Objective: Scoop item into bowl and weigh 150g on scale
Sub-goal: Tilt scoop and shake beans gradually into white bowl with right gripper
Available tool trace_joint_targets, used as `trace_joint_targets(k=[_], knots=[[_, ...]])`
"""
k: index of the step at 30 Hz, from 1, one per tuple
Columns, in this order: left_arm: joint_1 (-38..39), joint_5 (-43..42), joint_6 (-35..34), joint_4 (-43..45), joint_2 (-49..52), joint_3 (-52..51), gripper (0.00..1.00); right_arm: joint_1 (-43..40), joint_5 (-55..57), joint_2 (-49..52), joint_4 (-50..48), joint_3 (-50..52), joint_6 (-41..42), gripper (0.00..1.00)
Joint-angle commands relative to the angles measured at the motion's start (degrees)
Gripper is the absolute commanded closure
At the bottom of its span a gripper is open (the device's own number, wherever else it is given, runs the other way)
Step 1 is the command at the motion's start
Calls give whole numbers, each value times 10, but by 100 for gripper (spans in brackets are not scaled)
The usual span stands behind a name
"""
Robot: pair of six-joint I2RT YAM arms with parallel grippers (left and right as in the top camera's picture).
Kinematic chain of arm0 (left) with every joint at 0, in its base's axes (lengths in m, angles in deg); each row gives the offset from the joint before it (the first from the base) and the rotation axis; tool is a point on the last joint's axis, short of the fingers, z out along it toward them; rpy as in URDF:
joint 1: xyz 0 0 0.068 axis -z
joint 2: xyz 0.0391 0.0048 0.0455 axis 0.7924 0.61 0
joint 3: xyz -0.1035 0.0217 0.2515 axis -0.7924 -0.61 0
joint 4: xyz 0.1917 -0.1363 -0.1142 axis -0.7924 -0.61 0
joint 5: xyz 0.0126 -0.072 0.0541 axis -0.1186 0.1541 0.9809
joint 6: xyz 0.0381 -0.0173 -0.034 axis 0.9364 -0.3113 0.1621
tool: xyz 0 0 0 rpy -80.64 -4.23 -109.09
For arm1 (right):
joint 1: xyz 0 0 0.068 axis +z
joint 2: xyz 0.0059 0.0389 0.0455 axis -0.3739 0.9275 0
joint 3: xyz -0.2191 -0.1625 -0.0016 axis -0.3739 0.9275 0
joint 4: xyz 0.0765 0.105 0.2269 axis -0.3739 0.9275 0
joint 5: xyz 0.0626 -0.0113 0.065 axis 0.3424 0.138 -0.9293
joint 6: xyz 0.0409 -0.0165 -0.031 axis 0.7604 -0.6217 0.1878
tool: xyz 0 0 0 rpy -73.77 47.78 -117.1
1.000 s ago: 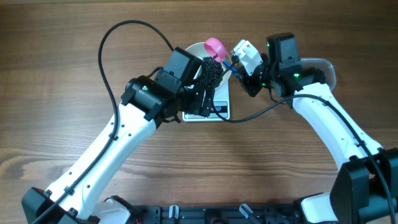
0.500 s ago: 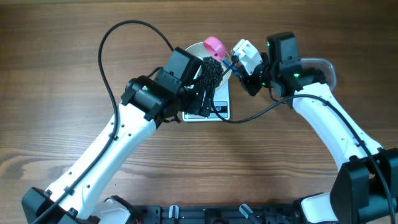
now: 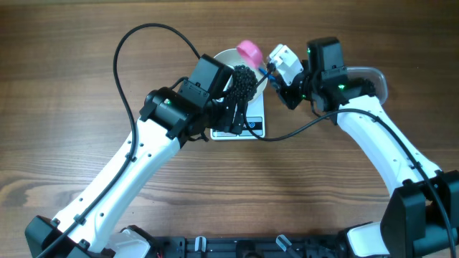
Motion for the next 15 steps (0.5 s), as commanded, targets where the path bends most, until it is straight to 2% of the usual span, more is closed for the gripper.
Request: trace_joint_targets(k=[1, 4, 8, 12, 15], knots=[[2, 5, 7, 0, -8, 9, 0, 8, 3, 7, 12, -2, -2, 96], [2, 5, 7, 0, -8, 9, 0, 9, 3, 7, 19, -2, 8, 96], [2, 5, 7, 0, -8, 9, 0, 9, -16, 4, -12, -3, 118, 96], [2, 5, 7, 0, -8, 9, 0, -4, -14, -21, -19, -3, 137, 96], [2, 5, 7, 0, -8, 9, 0, -48, 5, -53, -16, -3, 136, 96]])
